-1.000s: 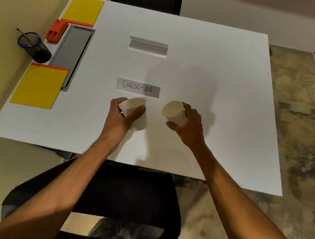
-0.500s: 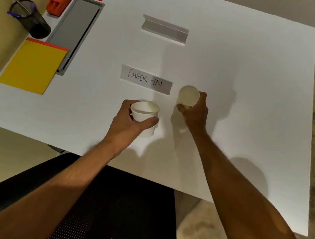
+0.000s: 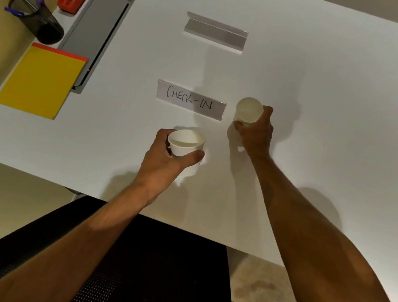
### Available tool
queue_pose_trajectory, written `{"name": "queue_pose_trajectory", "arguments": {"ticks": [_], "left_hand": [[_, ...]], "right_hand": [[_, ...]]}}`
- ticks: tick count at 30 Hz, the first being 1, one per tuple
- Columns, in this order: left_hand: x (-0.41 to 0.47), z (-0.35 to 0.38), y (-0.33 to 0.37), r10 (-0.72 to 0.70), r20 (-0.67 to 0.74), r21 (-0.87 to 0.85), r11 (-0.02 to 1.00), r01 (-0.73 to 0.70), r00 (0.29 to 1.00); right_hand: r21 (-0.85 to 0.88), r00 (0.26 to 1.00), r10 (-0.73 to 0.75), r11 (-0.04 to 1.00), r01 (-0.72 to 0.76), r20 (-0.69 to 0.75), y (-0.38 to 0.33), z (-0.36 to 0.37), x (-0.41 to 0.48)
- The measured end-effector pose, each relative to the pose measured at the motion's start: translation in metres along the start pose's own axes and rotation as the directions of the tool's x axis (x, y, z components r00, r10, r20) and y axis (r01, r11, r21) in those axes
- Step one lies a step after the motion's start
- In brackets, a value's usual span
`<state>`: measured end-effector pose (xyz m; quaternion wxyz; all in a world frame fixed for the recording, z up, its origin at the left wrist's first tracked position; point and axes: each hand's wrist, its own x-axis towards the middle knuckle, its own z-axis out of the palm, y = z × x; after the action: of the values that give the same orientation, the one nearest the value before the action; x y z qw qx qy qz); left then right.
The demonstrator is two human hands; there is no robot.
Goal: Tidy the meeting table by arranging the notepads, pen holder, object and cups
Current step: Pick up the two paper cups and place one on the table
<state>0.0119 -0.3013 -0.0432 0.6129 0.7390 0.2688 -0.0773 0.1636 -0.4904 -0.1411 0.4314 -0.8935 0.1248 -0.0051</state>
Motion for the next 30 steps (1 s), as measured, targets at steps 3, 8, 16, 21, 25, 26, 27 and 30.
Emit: {"name": "queue_pose_trajectory", "arguments": {"ticks": [3,8,16,21,25,26,27,30], "left_hand": [[0.000,-0.002,0.000,-0.003,-0.006,0.003,1.000,0.003,1.000],[-0.003,-0.008,0.000,-0.012,-0.006,-0.002,1.000,0.011,1.000],[-0.020,-0.019,0.008,-0.038,0.021,-0.012,0.999,0.038,0.999],[-0.039,-0.026,0.016,-0.042,0.078,-0.036,0.998,0.045,0.996],[-0.061,-0.027,0.022,-0.039,0.133,-0.026,0.999,0.043,0.990],[-0.067,-0.027,0.024,-0.033,0.151,-0.025,0.999,0.037,0.988],[-0.072,-0.027,0.025,-0.029,0.166,-0.026,0.999,0.034,0.986],[-0.090,-0.025,0.032,-0.012,0.218,-0.028,0.999,0.019,0.976]], "right_hand": [[0.000,1.000,0.009,1.000,-0.009,0.003,0.002,0.001,0.001],[0.024,0.998,0.031,0.999,-0.032,0.051,0.002,-0.004,0.000],[0.129,0.975,0.221,0.967,-0.218,-0.009,0.001,-0.033,-0.057],[0.357,0.950,0.207,0.890,-0.282,0.236,-0.025,-0.063,-0.122],[0.414,0.794,-0.110,0.891,-0.188,0.598,-0.052,-0.083,-0.177],[0.416,0.766,-0.148,0.894,-0.167,0.625,-0.057,-0.086,-0.189],[0.422,0.758,-0.170,0.894,-0.150,0.629,-0.061,-0.087,-0.198],[0.419,0.799,-0.212,0.907,-0.054,0.562,-0.068,-0.094,-0.223]]}}
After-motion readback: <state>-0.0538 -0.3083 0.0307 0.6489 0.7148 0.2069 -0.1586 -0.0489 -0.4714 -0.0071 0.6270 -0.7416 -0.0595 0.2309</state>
